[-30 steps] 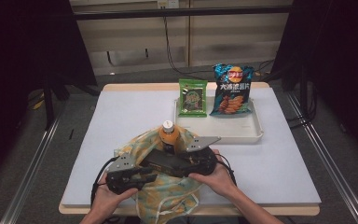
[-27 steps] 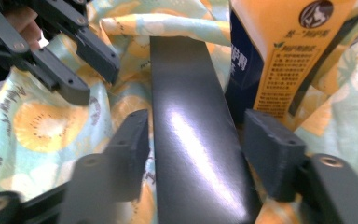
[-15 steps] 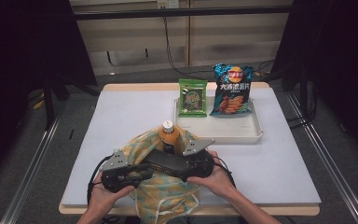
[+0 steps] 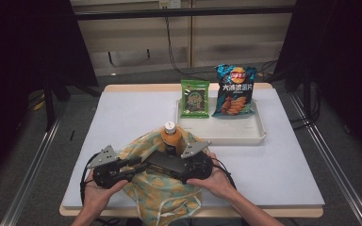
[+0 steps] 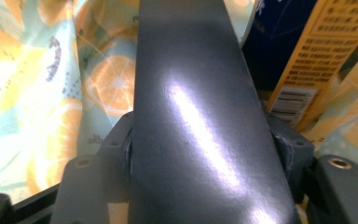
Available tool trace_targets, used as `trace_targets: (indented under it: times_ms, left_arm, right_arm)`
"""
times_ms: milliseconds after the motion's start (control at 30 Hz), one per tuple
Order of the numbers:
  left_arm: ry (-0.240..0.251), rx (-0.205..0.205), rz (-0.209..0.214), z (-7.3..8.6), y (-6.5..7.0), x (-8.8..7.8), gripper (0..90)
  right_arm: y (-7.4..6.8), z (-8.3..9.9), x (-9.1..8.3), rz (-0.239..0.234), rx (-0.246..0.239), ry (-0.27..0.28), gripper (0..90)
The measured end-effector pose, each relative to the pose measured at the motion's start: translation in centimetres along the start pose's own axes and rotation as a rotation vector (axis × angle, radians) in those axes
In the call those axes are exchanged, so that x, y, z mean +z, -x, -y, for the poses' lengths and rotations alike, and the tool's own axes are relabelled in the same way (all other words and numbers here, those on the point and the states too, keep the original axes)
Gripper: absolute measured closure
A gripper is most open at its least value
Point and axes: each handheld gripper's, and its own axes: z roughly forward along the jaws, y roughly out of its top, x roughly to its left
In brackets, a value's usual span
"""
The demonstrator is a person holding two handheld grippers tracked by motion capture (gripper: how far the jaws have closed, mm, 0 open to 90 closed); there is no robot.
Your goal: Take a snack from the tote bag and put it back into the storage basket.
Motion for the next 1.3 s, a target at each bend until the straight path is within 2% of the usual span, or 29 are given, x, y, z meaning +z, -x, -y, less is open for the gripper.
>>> trace_targets:
  times_ms: [200, 267, 400, 467, 500, 533, 633, 700, 800, 833, 867, 900, 933, 967, 1033, 1133, 1300]
  left_arm:
    - [0.002, -0.019, -0.008, -0.7, -0.9, 0.4, 57.3]
    - [-0.012, -0.011, -0.012, -1.2, -1.3, 0.7, 49.4]
    - [-0.018, -0.023, -0.012, -1.4, -1.7, 1.3, 44.1]
    - [-0.032, -0.012, -0.027, -1.2, -1.6, 1.6, 39.0]
    - [-0.056, 0.001, -0.026, -0.8, -1.5, 2.0, 34.8]
    - [-0.081, 0.029, -0.05, -0.7, -1.3, 2.1, 32.0]
    - [-0.089, 0.037, -0.059, -0.6, -1.2, 2.2, 31.1]
    - [-0.088, 0.037, -0.068, -0.6, -1.2, 2.2, 34.7]
    - [-0.096, 0.051, -0.075, -0.5, -1.4, 2.0, 49.1]
    - [-0.093, 0.057, -0.075, -0.4, -1.5, 1.8, 49.1]
    - [-0.09, 0.06, -0.079, -0.4, -1.5, 1.6, 55.7]
    - [-0.087, 0.055, -0.084, -0.4, -1.6, 1.4, 67.6]
    - [-0.08, 0.05, -0.071, -0.3, -1.7, 1.2, 73.8]
    - [-0.074, 0.046, -0.068, -0.3, -1.8, 1.1, 73.8]
    - [-0.065, 0.041, -0.045, -0.2, -1.9, 1.0, 87.2]
    - [-0.068, 0.033, -0.029, -0.3, -2.0, 0.8, 89.7]
    - [-0.028, -0.003, -0.019, -0.3, -2.3, 0.5, 90.0]
  right_arm:
    - [-0.1, 0.0, 0.1, 0.0, 0.002, -0.009, 41.3]
    - [-0.3, -0.2, -0.1, 0.001, -0.008, -0.01, 42.5]
    - [-0.5, -0.4, -0.5, -0.009, -0.002, -0.004, 43.0]
    - [-0.6, -0.5, -1.0, -0.016, 0.0, 0.002, 43.1]
    - [-0.7, -0.5, -1.1, -0.012, 0.0, 0.002, 43.1]
    - [-0.7, -0.5, -1.2, -0.015, 0.001, -0.003, 43.1]
    - [-0.9, -0.5, -1.3, -0.016, 0.001, -0.007, 43.1]
    - [-1.0, -0.5, -1.4, -0.015, 0.001, -0.009, 43.1]
    - [-1.0, -0.4, -1.4, -0.02, 0.0, -0.013, 43.1]
    - [-1.0, -0.4, -1.4, -0.022, 0.002, -0.015, 43.1]
    - [-1.1, -0.4, -1.5, -0.023, 0.006, -0.017, 43.2]
    - [-1.2, -0.5, -1.6, -0.028, 0.002, -0.013, 43.2]
    - [-1.2, -0.6, -1.6, -0.031, 0.001, -0.015, 43.1]
    - [-1.2, -0.6, -1.6, -0.031, 0.001, -0.015, 43.1]
    - [-1.2, -0.7, -1.6, -0.03, 0.003, -0.012, 43.2]
    - [-1.2, -0.6, -1.7, -0.037, 0.0, -0.009, 43.1]
    - [-1.2, -0.7, -2.4, -0.036, 0.008, -0.003, 43.2]
